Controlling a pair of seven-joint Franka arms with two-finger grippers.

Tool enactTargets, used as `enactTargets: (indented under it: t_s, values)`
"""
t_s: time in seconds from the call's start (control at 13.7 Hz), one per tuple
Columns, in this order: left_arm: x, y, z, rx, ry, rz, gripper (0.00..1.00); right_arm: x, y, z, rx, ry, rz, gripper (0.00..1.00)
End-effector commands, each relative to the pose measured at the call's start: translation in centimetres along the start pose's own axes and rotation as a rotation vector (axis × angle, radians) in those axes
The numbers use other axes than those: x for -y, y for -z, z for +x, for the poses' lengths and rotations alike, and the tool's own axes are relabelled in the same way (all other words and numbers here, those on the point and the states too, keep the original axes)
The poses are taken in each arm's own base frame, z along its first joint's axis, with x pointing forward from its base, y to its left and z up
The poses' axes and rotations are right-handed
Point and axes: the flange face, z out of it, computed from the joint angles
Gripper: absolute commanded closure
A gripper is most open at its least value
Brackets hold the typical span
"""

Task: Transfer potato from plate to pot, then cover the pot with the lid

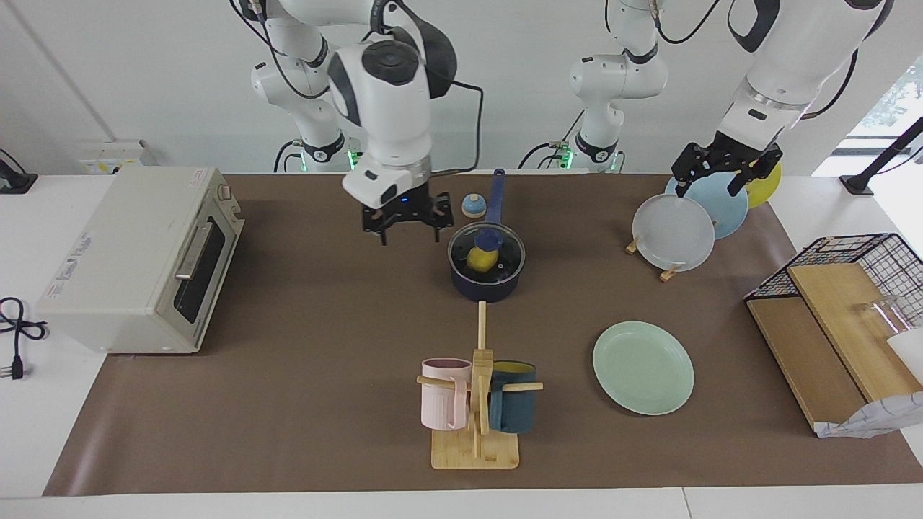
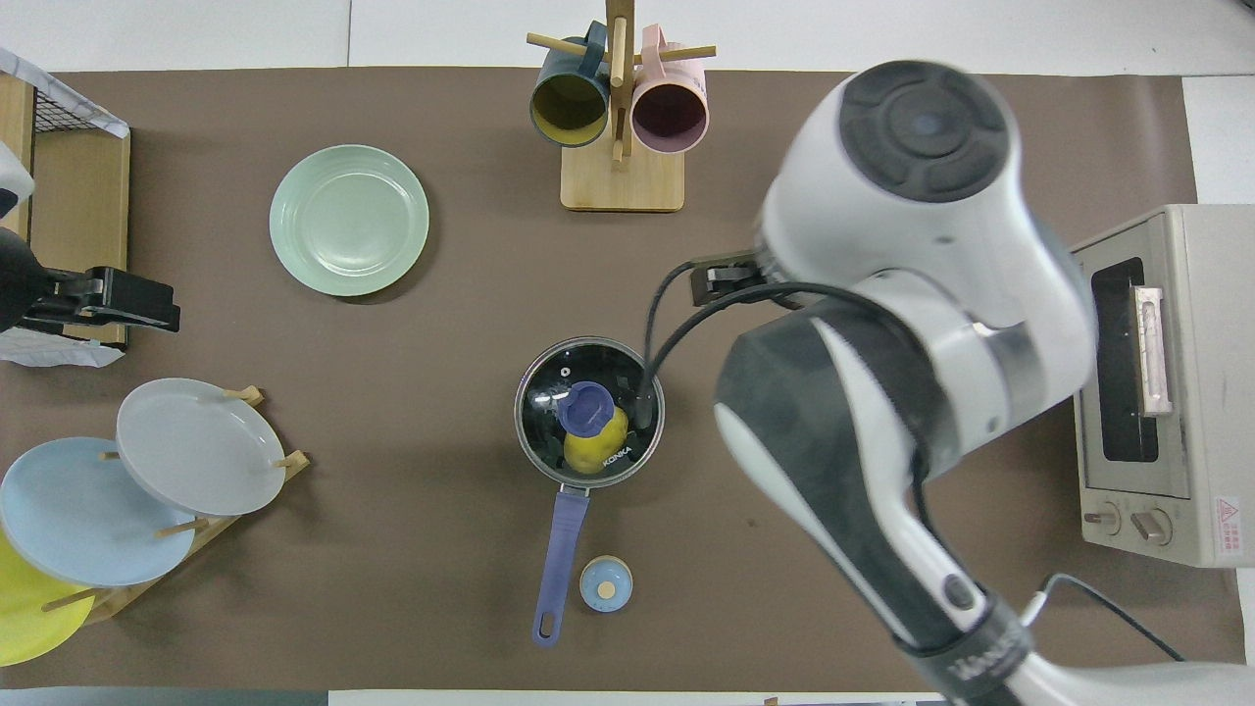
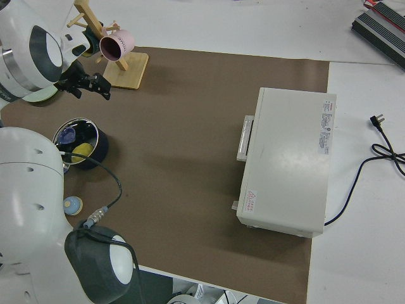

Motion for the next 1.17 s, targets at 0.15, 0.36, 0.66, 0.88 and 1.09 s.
enactTargets:
  t_s: [0.15,0.36,0.66,0.88,1.09]
  values:
    - [0.6,0.2,-0.7,-0.009,0.010,-0.013,0.00,-12.8,4.2,-2.5,0.069,0.101,-0.017,0.00]
    - [0.6,0.1,-0.7,-0.006,0.010,-0.012,0.00,-14.7,3.3,-3.5,0.089,0.066,-0.012,0.00]
    - [0.6,0.1,-0.7,-0.006,0.010,-0.012,0.00,-14.7,3.8,-3.8,0.083,0.067,-0.013,0.00]
    - [0.6,0.1,-0.7,-0.006,0.010,-0.012,0.00,-15.0,3.8,-3.7,0.080,0.059,-0.011,0.00]
    - [0.6,0.2,-0.7,-0.008,0.010,-0.013,0.00,-14.8,3.7,-3.8,0.084,0.065,-0.013,0.00]
